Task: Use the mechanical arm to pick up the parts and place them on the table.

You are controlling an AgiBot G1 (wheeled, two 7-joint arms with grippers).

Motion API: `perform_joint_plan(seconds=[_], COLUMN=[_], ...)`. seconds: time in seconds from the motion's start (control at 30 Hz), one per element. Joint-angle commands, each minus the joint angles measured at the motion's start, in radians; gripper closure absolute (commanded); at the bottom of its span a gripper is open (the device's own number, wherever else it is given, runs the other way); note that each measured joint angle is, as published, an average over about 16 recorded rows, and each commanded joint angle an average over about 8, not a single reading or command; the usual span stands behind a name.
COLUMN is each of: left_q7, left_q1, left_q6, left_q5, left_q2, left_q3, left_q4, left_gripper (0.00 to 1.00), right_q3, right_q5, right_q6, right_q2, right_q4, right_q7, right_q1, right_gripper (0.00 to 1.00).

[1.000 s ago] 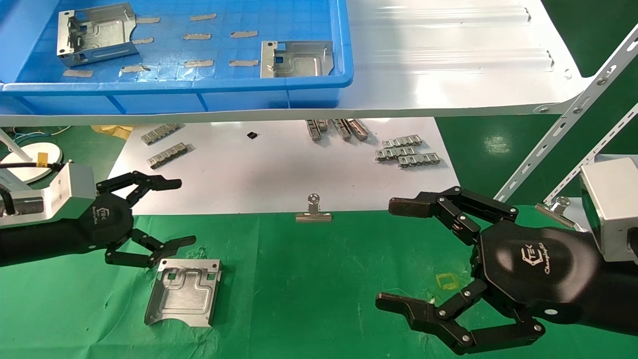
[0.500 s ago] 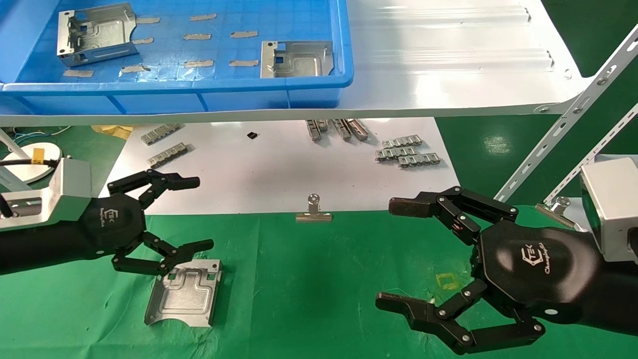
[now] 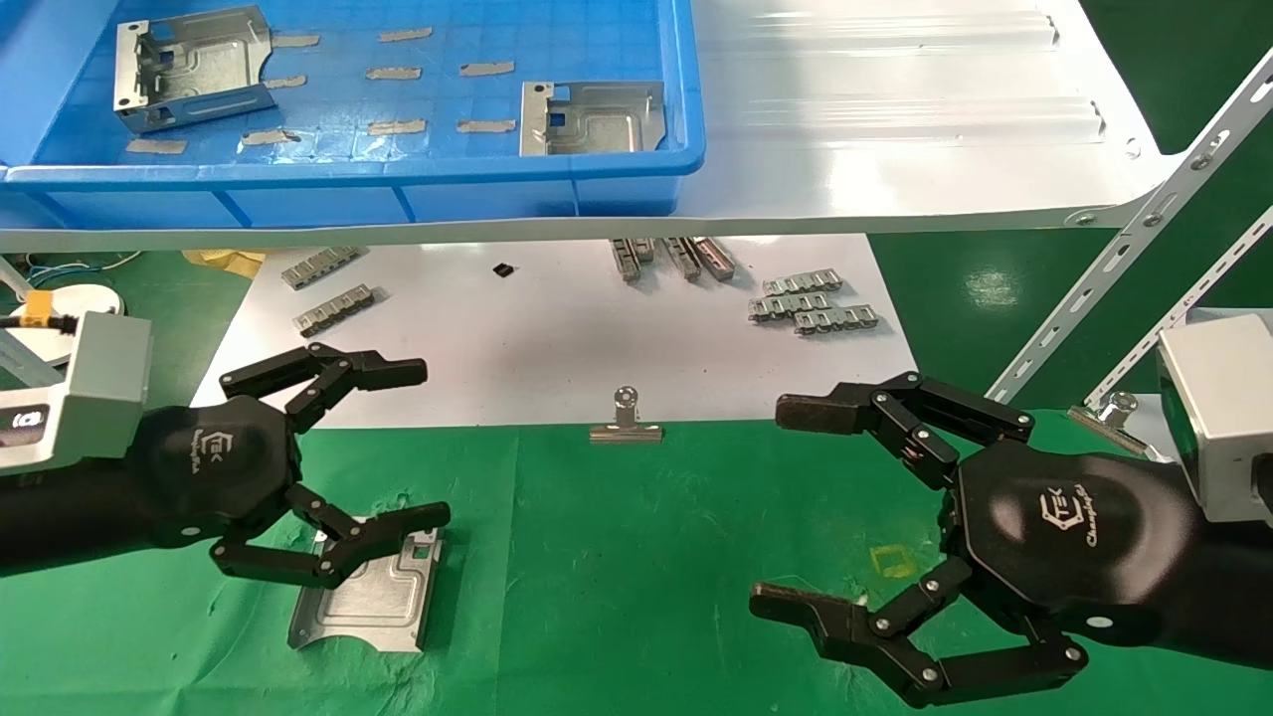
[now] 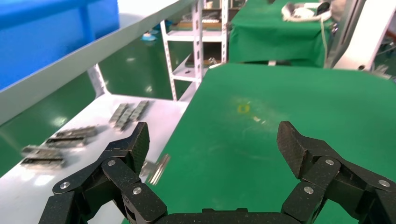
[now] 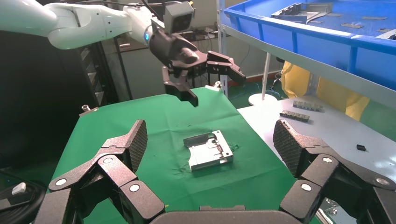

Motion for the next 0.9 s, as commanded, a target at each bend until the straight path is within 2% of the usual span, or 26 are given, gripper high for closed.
perform_joint_plan(seconds=[0.03, 0.6, 0.9], left_q7=[-0.028, -0.263, -0.326], left_q1=[0.019, 0.182, 0.233], left_q6=[-0.003, -0.033, -0.041], left_q5=[-0.008, -0.076, -0.098], left_q2=[-0.007, -0.064, -0.082], left_q3=[-0.018, -0.166, -0.213], left_q4=[-0.039, -0.371, -0.473], left_gripper=[0.0, 0.0, 0.0], right_q3=[0.0, 0.0, 0.0], right_q5=[0.0, 0.0, 0.0], right_q6=[0.0, 0.0, 0.0], right_q2=[0.0, 0.0, 0.0], right_q4=[0.0, 0.0, 0.0], right_q7=[0.0, 0.0, 0.0], right_q1=[0.0, 0.0, 0.0], right_gripper=[0.0, 0.0, 0.0])
